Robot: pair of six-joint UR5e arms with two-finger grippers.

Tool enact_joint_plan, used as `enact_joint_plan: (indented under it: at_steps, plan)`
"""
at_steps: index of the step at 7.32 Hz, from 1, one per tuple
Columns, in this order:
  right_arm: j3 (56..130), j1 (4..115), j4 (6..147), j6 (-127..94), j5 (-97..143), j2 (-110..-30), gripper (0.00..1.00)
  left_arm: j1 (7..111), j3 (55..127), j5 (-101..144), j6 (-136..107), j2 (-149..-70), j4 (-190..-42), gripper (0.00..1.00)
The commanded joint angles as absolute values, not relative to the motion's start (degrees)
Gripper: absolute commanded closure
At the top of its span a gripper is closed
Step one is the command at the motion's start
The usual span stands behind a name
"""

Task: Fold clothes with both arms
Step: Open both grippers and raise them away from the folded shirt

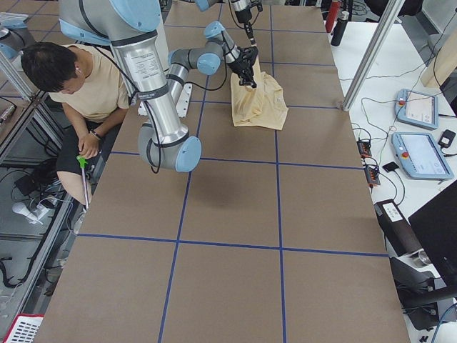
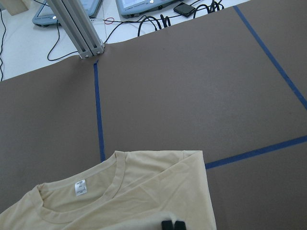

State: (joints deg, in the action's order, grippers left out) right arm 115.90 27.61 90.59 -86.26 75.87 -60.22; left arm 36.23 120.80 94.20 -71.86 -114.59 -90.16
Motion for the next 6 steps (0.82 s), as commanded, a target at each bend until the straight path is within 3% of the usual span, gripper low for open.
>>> enact_joint_plan:
  at_steps: [1, 4, 6]
  plan:
    - [106.48, 30.32, 85.17, -84.38, 76.11, -57.5, 1.0, 37.09, 108.61, 91.42, -71.11, -117.49, -98.05, 1.0]
    - [88.38, 30.85, 75.37, -82.8, 76.46, -52.38, 1.0, 37.0, 91.45, 88.34, -68.06, -119.17, -110.89, 1.0]
    - [86.66, 32.68, 74.44, -81.22, 78.64, -52.38, 1.0, 37.26, 90.26, 88.33, -66.8, -119.09, -112.67, 1.0]
